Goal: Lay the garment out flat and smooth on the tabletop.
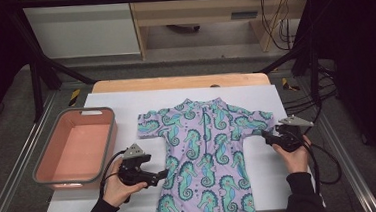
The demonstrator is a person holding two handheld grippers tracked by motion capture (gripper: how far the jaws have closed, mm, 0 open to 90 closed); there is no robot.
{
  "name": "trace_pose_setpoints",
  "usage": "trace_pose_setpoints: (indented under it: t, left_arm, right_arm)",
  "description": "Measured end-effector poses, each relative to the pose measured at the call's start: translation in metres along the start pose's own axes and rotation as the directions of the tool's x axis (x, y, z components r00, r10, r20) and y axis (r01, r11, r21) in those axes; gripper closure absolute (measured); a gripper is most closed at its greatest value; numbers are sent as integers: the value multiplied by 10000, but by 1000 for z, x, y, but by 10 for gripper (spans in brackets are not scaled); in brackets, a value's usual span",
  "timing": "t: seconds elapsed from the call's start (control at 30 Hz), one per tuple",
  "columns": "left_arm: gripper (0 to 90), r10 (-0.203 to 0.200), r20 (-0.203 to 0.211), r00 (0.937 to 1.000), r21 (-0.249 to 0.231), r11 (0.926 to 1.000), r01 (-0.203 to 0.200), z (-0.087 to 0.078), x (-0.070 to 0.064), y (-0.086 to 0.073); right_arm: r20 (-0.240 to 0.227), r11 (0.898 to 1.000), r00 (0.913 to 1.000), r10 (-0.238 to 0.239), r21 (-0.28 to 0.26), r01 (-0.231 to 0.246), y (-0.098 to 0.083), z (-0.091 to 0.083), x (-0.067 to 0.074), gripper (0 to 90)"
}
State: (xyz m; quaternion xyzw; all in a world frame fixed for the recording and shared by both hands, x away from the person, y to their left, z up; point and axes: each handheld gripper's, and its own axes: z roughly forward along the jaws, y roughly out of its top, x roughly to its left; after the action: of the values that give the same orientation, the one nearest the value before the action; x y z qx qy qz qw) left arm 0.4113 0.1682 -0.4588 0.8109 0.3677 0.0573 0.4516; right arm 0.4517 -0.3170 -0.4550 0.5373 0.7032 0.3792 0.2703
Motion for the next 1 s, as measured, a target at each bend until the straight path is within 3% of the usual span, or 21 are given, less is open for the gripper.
trace_pose_setpoints:
  t: [0.1,0.2,0.37,0.5,0.63,0.8,0.93,1.0]
  left_arm:
    - [45,60,-19,10000,41,10000,-60,-3,1,4]
    - [42,51,-50,10000,-5,10000,-51,-5,3,8]
    - [39,89,-219,9997,-112,9999,-92,-7,7,17]
    - [33,75,-357,9993,-57,10000,-77,-6,11,24]
    - [40,-244,-829,9963,-46,9997,241,-2,19,33]
    - [84,-556,-1745,9831,6,9984,565,8,34,40]
    - [185,-579,-2703,9610,116,9979,634,17,46,42]
    - [233,-708,-2916,9539,42,9972,753,20,52,43]
  right_arm:
    - [-855,10000,9963,-66,-64,61,-4,-6,11,244]
    - [-1562,9993,9872,-326,125,350,-7,-8,25,165]
    - [-2488,9986,9671,-527,-136,509,-11,-15,47,149]
    - [-2783,9973,9581,-683,-447,581,-16,-22,59,139]
    - [-2856,9958,9542,-891,-439,799,-20,-28,68,118]
    - [-2984,9964,9508,-830,-430,735,-26,-33,73,117]
    - [-2967,9960,9508,-888,-282,842,-30,-33,75,117]
    - [-2974,9963,9509,-856,-208,832,-32,-33,76,118]
